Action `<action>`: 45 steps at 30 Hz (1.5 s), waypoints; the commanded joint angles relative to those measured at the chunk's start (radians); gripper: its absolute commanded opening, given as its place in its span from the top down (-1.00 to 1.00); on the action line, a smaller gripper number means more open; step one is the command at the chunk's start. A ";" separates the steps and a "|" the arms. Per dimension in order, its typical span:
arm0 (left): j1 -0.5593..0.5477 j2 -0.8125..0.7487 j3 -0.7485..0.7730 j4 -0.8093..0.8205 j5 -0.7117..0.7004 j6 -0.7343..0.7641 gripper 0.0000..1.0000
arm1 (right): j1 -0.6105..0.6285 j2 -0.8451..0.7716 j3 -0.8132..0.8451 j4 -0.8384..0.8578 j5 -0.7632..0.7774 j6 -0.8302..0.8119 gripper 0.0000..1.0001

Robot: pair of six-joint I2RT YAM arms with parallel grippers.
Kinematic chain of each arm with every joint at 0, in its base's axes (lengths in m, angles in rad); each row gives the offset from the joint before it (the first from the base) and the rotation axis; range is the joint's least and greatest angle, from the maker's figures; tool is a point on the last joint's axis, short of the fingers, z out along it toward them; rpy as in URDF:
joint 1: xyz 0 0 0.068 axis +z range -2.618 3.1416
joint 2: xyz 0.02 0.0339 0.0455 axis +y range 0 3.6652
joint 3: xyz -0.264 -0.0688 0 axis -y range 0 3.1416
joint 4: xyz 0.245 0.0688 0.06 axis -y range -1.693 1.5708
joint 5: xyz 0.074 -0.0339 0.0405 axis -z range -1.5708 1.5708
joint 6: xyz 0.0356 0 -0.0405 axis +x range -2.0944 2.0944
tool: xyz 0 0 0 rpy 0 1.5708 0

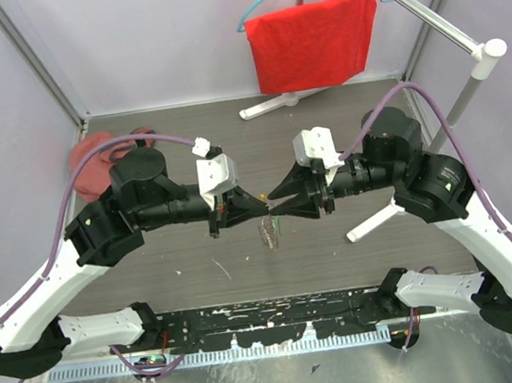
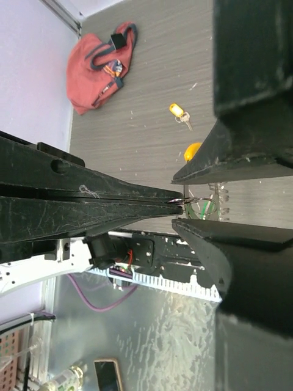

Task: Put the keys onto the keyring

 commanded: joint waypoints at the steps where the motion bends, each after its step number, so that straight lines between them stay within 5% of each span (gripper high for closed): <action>1: -0.004 -0.034 -0.008 0.068 -0.015 -0.011 1.00 | 0.000 -0.063 0.001 0.122 0.046 0.037 0.25; 12: -0.002 -0.089 -0.064 0.134 -0.062 -0.017 1.00 | 0.000 -0.142 -0.082 0.230 0.174 0.167 0.23; 30: -0.003 -0.104 -0.074 0.154 -0.057 -0.003 1.00 | -0.001 -0.105 -0.135 0.288 0.133 0.311 0.19; 40: -0.003 -0.105 -0.071 0.157 -0.058 0.005 1.00 | -0.001 -0.095 -0.134 0.281 0.108 0.312 0.32; 45: -0.003 -0.109 -0.073 0.158 -0.060 0.005 1.00 | -0.001 -0.086 -0.132 0.281 0.098 0.313 0.56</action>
